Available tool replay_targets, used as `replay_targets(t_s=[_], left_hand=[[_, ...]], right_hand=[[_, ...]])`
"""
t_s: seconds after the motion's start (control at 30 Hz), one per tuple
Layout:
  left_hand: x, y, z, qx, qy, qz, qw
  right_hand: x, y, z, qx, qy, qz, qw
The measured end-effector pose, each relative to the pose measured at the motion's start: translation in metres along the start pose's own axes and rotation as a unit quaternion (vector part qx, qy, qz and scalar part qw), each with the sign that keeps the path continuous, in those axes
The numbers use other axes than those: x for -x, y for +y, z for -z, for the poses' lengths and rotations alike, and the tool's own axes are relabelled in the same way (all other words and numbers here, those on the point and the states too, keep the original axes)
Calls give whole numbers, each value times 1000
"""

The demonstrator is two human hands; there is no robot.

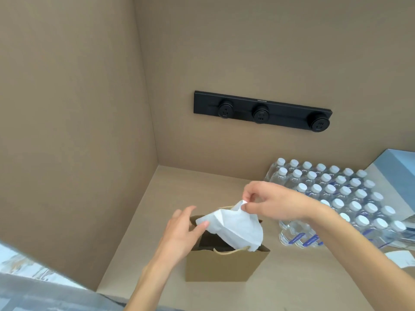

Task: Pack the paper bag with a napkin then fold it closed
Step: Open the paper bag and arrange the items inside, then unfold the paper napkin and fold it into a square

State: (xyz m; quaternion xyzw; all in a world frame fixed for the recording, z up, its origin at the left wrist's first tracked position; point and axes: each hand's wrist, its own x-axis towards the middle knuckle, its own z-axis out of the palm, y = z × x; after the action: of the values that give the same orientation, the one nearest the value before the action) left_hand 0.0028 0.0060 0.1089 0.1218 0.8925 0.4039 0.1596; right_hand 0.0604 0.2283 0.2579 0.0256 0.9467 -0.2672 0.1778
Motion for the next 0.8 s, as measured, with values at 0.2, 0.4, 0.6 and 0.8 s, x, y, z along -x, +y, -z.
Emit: replay_targets(t_s=[0.2, 0.4, 0.6, 0.8], left_hand=[[6, 34, 21, 238, -17, -16, 971], [17, 52, 31, 489, -89, -1, 868], [19, 75, 44, 528, -65, -60, 845], [20, 97, 58, 432, 79, -61, 896]], right_hand=[[16, -5, 36, -187, 60, 37, 980], [23, -6, 49, -359, 128, 87, 920], [26, 1, 43, -392, 168, 108, 898], [36, -1, 46, -411, 213, 96, 881]])
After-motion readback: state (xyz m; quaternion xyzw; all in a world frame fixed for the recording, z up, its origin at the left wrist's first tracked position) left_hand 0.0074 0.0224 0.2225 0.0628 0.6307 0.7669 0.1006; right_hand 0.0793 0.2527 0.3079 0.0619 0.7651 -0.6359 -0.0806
